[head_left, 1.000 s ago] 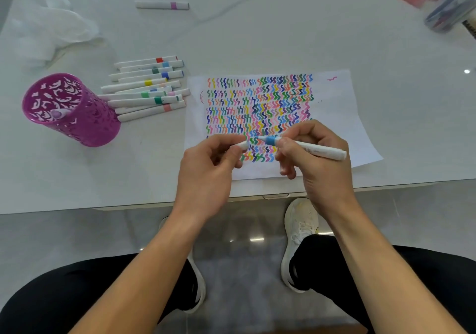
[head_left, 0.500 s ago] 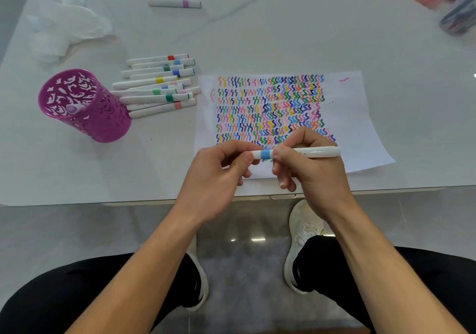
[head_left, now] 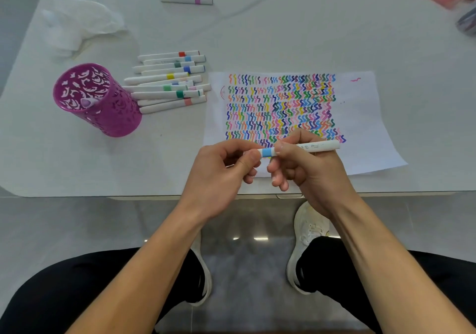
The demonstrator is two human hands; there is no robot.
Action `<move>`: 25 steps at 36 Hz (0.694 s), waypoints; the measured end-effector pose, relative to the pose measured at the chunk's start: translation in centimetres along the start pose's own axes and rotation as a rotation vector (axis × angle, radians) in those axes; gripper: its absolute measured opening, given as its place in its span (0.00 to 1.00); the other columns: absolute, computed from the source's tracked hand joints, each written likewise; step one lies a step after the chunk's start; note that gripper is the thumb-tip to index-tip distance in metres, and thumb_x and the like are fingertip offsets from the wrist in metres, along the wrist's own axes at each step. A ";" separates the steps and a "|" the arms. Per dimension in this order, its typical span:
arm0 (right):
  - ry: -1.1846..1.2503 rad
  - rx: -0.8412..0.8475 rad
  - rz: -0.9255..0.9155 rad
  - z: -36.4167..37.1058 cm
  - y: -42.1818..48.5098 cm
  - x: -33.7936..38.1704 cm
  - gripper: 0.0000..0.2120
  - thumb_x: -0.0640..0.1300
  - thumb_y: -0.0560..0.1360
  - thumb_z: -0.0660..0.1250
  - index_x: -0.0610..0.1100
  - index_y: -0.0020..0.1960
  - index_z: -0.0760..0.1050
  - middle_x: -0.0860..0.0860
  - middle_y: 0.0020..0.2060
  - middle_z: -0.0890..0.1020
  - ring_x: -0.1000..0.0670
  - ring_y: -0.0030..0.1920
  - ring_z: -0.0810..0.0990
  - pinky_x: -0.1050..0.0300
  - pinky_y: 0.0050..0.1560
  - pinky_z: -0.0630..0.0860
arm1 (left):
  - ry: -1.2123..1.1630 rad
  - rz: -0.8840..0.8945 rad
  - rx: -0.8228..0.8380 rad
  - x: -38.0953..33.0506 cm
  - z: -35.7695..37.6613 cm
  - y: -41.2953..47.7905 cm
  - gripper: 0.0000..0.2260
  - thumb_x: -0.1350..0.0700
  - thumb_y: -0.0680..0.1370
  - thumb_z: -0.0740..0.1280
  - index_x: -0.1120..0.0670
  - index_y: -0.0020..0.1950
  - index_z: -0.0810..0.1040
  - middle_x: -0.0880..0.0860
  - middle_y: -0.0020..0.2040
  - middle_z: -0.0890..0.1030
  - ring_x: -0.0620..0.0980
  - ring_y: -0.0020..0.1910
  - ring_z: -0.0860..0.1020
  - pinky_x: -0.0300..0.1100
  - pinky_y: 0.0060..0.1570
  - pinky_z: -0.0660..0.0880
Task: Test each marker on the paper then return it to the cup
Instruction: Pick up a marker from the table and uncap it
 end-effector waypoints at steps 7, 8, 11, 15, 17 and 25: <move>0.011 -0.095 -0.015 0.1 0.6 0.0 0.08 0.47 0.72 0.73 0.42 0.46 0.81 0.42 0.31 0.81 0.47 0.24 0.76 0.59 0.24 0.72 | -0.057 0.044 -0.170 -0.9 -1.4 -0.1 0.03 0.58 0.78 0.72 0.54 0.50 0.85 0.58 0.40 0.83 0.45 0.35 0.78 0.35 0.37 0.77; 0.016 -0.129 -0.014 -0.1 0.8 -0.1 0.09 0.47 0.73 0.73 0.42 0.48 0.80 0.42 0.30 0.81 0.47 0.24 0.75 0.59 0.24 0.71 | -0.047 0.065 -0.210 -1.0 -1.7 -0.2 0.02 0.57 0.78 0.72 0.53 0.50 0.85 0.58 0.40 0.82 0.45 0.35 0.78 0.37 0.37 0.77; -0.013 -0.224 -0.045 -0.9 1.1 -0.2 0.08 0.47 0.79 0.70 0.42 0.52 0.77 0.42 0.29 0.81 0.46 0.22 0.74 0.58 0.23 0.70 | -0.011 0.134 -0.342 -1.4 -3.0 -0.4 0.02 0.56 0.78 0.72 0.51 0.50 0.84 0.48 0.38 0.82 0.42 0.35 0.79 0.36 0.38 0.77; -0.158 -0.334 -0.136 -1.5 1.0 0.1 0.07 0.46 0.81 0.69 0.41 0.53 0.78 0.41 0.30 0.82 0.45 0.23 0.74 0.56 0.23 0.71 | -0.028 0.256 -0.540 -3.0 -5.2 -0.6 0.05 0.57 0.78 0.73 0.54 0.53 0.83 0.50 0.48 0.84 0.44 0.46 0.83 0.35 0.48 0.79; -0.214 -0.375 -0.165 -1.6 1.0 0.1 0.08 0.45 0.82 0.68 0.39 0.53 0.78 0.43 0.29 0.82 0.46 0.23 0.74 0.56 0.23 0.71 | -0.031 0.324 -0.629 -3.7 -6.4 -0.8 0.06 0.59 0.78 0.73 0.54 0.54 0.82 0.53 0.51 0.84 0.47 0.50 0.83 0.36 0.50 0.79; -0.255 -0.421 -0.150 -2.0 1.4 -0.9 0.04 0.41 0.82 0.67 0.44 0.50 0.80 0.46 0.28 0.80 0.46 0.24 0.72 0.58 0.24 0.68 | 0.161 0.531 -0.919 -5.5 -10.8 -1.9 0.09 0.57 0.82 0.67 0.57 0.62 0.80 0.51 0.59 0.82 0.49 0.61 0.80 0.47 0.59 0.80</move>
Point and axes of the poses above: each hand's wrist, its own y-axis towards the middle knuckle, its own z-axis out of the palm, x = y × z, the point moved 4 cm from there along y, towards the middle knuckle
